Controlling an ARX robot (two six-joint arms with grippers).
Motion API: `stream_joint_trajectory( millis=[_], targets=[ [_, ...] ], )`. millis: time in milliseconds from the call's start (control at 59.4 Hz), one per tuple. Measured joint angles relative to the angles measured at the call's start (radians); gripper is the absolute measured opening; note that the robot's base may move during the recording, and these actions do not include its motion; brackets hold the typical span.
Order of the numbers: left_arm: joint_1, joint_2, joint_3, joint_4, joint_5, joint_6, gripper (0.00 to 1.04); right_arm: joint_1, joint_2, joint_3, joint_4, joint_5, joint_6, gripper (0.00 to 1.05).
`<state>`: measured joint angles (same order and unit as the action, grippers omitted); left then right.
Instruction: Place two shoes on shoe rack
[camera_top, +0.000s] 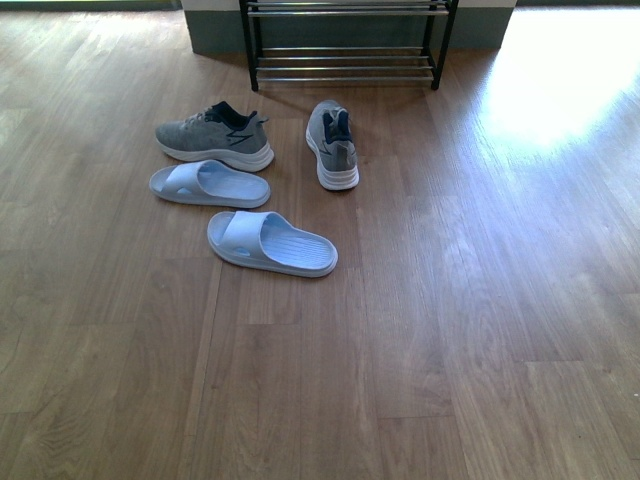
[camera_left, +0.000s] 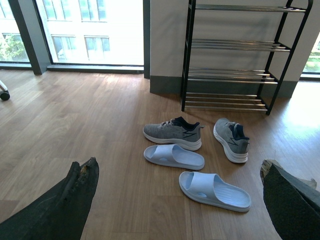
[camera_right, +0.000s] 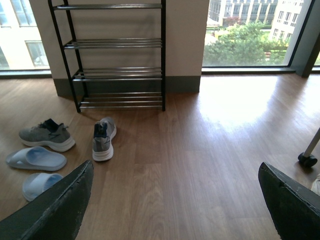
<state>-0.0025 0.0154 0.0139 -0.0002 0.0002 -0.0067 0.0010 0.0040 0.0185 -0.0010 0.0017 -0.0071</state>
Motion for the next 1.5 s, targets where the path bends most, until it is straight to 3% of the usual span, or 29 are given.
stream_joint_trajectory(
  millis=[1498],
  targets=[
    [0.0, 0.0, 0.0, 0.0, 0.0, 0.0, 0.95, 0.0, 0.0, 0.0, 0.0, 0.0, 0.0, 0.96]
  ],
)
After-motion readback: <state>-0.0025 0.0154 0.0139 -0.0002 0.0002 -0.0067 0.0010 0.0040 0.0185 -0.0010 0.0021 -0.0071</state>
